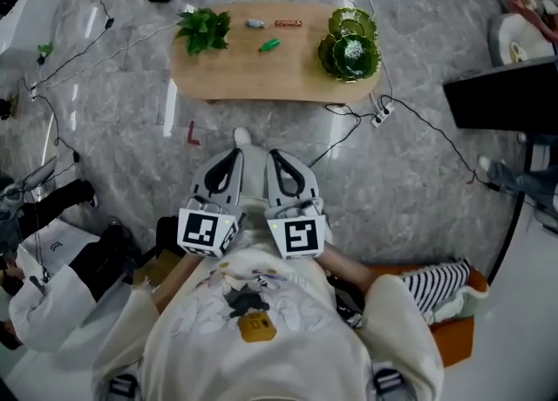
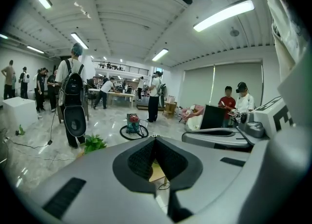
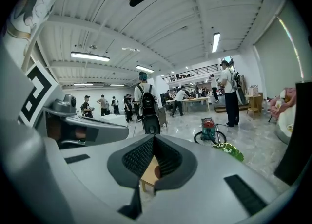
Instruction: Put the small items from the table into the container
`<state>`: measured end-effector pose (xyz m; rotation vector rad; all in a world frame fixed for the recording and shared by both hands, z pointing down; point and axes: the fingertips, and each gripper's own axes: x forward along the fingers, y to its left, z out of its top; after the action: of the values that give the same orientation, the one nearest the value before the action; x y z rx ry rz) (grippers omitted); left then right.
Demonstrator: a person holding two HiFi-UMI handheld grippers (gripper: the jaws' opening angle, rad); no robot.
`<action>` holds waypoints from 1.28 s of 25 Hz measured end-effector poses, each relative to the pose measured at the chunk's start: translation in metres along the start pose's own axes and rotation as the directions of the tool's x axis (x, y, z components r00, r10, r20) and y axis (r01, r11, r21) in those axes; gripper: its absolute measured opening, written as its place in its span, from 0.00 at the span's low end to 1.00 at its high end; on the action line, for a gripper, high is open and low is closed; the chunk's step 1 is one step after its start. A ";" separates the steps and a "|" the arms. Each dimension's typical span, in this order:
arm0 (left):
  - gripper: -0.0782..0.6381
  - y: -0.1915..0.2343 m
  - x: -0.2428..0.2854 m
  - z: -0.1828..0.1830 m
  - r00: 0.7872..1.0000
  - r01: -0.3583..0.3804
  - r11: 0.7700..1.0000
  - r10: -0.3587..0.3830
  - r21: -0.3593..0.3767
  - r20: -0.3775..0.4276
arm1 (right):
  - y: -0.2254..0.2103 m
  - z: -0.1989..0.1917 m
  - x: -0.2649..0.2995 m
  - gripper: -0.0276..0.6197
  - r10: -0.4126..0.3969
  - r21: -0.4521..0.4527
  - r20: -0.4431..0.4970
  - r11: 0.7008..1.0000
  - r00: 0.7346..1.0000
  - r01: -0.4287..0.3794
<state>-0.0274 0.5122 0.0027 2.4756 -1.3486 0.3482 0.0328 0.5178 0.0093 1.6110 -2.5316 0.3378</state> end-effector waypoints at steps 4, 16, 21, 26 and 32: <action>0.11 0.023 0.023 0.006 1.000 0.018 1.000 -0.018 -0.012 -0.012 | -0.005 -0.001 0.029 0.05 -0.006 -0.039 -0.045 0.999 0.999 0.004; 0.11 0.133 0.109 0.087 0.992 0.099 0.995 -0.100 0.014 0.074 | -0.021 0.052 0.174 0.05 -0.024 -0.057 -0.006 0.998 1.000 0.024; 0.11 0.179 0.137 0.101 0.988 0.130 0.991 -0.127 -0.023 0.091 | -0.016 0.047 0.219 0.05 -0.024 -0.070 -0.042 0.997 0.999 0.021; 0.11 0.192 0.157 0.119 0.981 0.164 0.986 -0.162 -0.007 0.110 | -0.006 0.047 0.235 0.05 0.001 -0.065 -0.065 0.998 0.998 -0.005; 0.11 0.174 0.182 0.099 0.979 0.203 0.979 -0.202 -0.030 0.034 | -0.034 0.043 0.247 0.05 -0.025 -0.033 -0.090 0.999 0.996 0.022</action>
<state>-0.0711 0.2451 0.0002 2.5715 -1.0903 0.2390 -0.0405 0.2763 0.0263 1.5752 -2.4372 0.3571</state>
